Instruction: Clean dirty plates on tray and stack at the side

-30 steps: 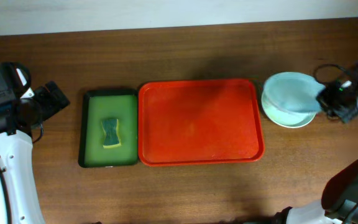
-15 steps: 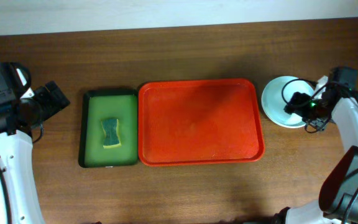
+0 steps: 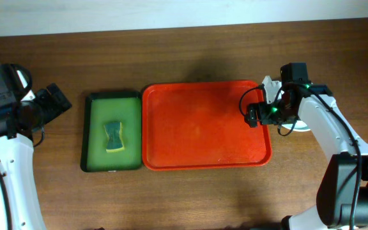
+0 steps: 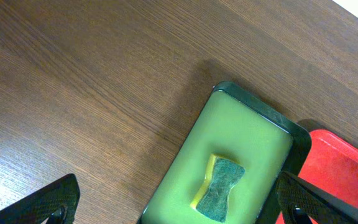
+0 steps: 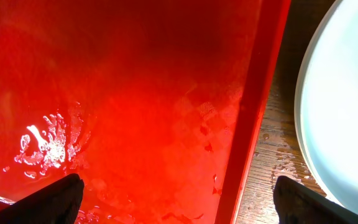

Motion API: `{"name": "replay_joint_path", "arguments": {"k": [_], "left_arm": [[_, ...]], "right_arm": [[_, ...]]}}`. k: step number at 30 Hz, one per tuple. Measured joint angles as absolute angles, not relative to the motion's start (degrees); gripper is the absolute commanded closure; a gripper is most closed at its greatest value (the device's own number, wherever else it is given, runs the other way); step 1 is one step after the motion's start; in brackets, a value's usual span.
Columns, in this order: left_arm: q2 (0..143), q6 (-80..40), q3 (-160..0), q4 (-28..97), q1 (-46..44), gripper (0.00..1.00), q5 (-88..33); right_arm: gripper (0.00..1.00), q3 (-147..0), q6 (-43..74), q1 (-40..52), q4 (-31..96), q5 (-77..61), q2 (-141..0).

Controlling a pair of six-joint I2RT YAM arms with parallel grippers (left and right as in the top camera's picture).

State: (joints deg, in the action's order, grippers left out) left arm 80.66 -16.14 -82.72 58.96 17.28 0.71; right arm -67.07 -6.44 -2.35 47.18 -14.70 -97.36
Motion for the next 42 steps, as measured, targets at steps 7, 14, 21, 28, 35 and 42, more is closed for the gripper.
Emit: {"name": "replay_joint_path", "arguments": {"k": [7, 14, 21, 28, 35, 42], "left_arm": [[80.66, -16.12, -82.72, 58.96, 17.28, 0.01, 0.71], [80.66, -16.14, -82.72, 58.92, 17.28, 0.01, 0.71], [80.68, -16.14, -82.72, 58.98, 17.28, 0.01, 0.71], [80.66, -16.14, -82.72, 58.94, 17.28, 0.01, 0.71], [80.58, -16.14, -82.72, 59.0, 17.28, 0.01, 0.71], [80.58, -16.14, -82.72, 58.98, 17.28, 0.01, 0.71]], "right_arm": [[0.02, -67.07, -6.48, -2.31, 47.31, -14.68, -96.16], [0.02, -67.4, -6.48, -2.28, 47.37, -14.68, -63.26], [0.02, -67.4, -6.63, 1.23, 48.18, -14.31, -42.87], [0.02, -57.8, -6.68, 14.35, 47.46, -12.08, -18.85], [0.02, -22.37, -7.09, 14.33, -1.17, -11.38, -0.93], [0.02, -11.97, -7.46, 10.15, -14.15, -7.51, -0.84]]}}
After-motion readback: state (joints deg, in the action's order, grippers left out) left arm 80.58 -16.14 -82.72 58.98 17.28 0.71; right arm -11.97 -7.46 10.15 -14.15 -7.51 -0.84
